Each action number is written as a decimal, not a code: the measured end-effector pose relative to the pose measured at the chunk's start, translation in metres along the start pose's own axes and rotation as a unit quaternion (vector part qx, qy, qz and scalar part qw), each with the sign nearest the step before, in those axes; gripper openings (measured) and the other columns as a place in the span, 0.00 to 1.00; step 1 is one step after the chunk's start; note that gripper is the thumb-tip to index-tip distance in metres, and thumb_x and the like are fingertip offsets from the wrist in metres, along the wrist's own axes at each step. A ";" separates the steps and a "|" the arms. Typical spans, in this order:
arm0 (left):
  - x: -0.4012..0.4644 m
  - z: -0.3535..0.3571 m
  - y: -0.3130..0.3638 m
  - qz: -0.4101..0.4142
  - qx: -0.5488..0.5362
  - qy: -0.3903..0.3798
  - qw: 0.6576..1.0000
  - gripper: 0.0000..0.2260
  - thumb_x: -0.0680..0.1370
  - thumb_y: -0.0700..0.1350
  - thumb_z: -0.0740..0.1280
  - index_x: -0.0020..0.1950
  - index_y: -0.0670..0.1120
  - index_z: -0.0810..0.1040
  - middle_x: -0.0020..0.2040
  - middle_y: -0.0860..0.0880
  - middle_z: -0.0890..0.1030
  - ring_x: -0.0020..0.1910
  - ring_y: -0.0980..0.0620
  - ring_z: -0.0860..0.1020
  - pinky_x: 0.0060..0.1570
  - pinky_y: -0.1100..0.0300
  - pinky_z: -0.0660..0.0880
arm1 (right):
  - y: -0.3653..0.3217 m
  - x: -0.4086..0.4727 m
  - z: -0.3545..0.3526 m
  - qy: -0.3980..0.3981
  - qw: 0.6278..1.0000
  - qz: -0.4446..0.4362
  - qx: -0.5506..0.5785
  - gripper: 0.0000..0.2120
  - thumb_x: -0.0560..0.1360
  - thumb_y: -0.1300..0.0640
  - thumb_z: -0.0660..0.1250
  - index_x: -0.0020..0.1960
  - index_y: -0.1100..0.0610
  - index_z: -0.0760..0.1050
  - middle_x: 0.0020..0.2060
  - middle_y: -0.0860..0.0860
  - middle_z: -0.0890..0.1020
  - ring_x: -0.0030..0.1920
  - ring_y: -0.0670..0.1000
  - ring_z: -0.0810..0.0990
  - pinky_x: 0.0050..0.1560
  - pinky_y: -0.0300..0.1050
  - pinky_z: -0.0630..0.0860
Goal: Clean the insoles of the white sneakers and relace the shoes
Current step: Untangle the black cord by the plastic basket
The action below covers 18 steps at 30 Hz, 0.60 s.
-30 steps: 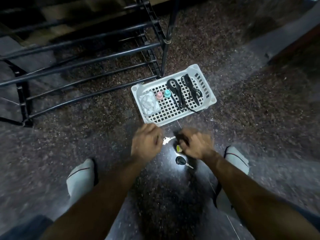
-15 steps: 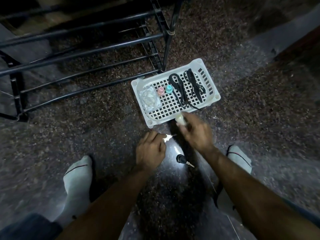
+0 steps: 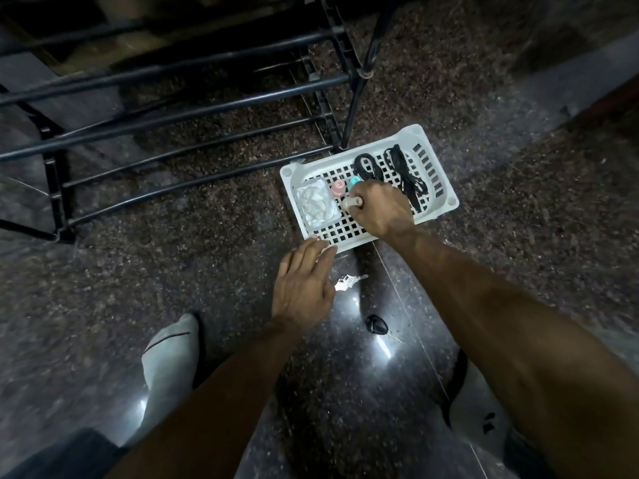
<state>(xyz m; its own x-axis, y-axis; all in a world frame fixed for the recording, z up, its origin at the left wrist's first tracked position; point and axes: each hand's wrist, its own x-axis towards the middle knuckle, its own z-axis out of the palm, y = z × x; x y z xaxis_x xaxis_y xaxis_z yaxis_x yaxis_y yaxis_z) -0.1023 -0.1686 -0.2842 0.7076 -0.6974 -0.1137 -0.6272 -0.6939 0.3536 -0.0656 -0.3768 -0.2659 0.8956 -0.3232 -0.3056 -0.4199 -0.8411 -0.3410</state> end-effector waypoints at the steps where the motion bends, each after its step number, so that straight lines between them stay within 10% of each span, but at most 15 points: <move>1: 0.000 0.000 0.000 -0.002 -0.008 0.001 1.000 0.26 0.71 0.47 0.57 0.69 0.47 0.72 0.68 0.46 0.74 0.71 0.47 0.66 0.66 0.46 0.68 | -0.001 0.002 0.004 -0.002 1.000 -0.002 -0.001 0.15 0.77 0.50 0.67 0.63 0.51 0.75 0.50 0.52 0.83 0.42 0.50 0.79 0.42 0.39 0.73; 8: -0.006 0.000 0.002 0.034 -0.040 0.071 0.996 0.23 0.70 0.44 0.59 0.65 0.48 0.76 0.66 0.46 0.74 0.69 0.46 0.69 0.65 0.46 0.67 | -0.002 -0.021 0.007 0.076 0.996 -0.005 0.045 0.17 0.79 0.50 0.63 0.66 0.52 0.71 0.50 0.52 0.81 0.47 0.54 0.80 0.45 0.43 0.73; 11: -0.008 0.000 0.002 0.118 -0.037 0.119 0.985 0.17 0.71 0.43 0.61 0.57 0.48 0.79 0.56 0.48 0.78 0.54 0.48 0.75 0.50 0.53 0.69 | 0.012 -0.057 0.009 0.145 0.985 -0.011 0.095 0.08 0.78 0.53 0.62 0.53 0.55 0.75 0.42 0.52 0.81 0.40 0.55 0.79 0.41 0.43 0.71; 14: -0.010 0.007 0.007 0.156 -0.054 0.076 0.983 0.14 0.72 0.43 0.59 0.52 0.47 0.81 0.46 0.49 0.79 0.44 0.48 0.75 0.41 0.55 0.74 | 0.030 -0.100 0.017 0.021 0.998 -0.043 0.031 0.12 0.79 0.46 0.60 0.50 0.55 0.75 0.35 0.50 0.77 0.33 0.53 0.75 0.39 0.43 0.72; 18: -0.010 0.019 0.023 0.026 0.022 -0.101 0.994 0.18 0.79 0.49 0.59 0.69 0.51 0.69 0.63 0.49 0.73 0.60 0.47 0.72 0.57 0.51 0.71 | 0.050 -0.143 0.039 -0.172 0.970 -0.121 -0.122 0.24 0.75 0.32 0.56 0.62 0.48 0.65 0.56 0.51 0.78 0.49 0.56 0.80 0.46 0.46 0.73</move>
<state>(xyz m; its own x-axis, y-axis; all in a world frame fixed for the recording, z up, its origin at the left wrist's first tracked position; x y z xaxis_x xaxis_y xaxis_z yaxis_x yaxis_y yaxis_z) -0.1303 -0.1814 -0.2925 0.5965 -0.7514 -0.2821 -0.6780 -0.6598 0.3240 -0.2201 -0.3558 -0.2738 0.8441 0.0256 -0.5355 -0.1186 -0.9652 -0.2331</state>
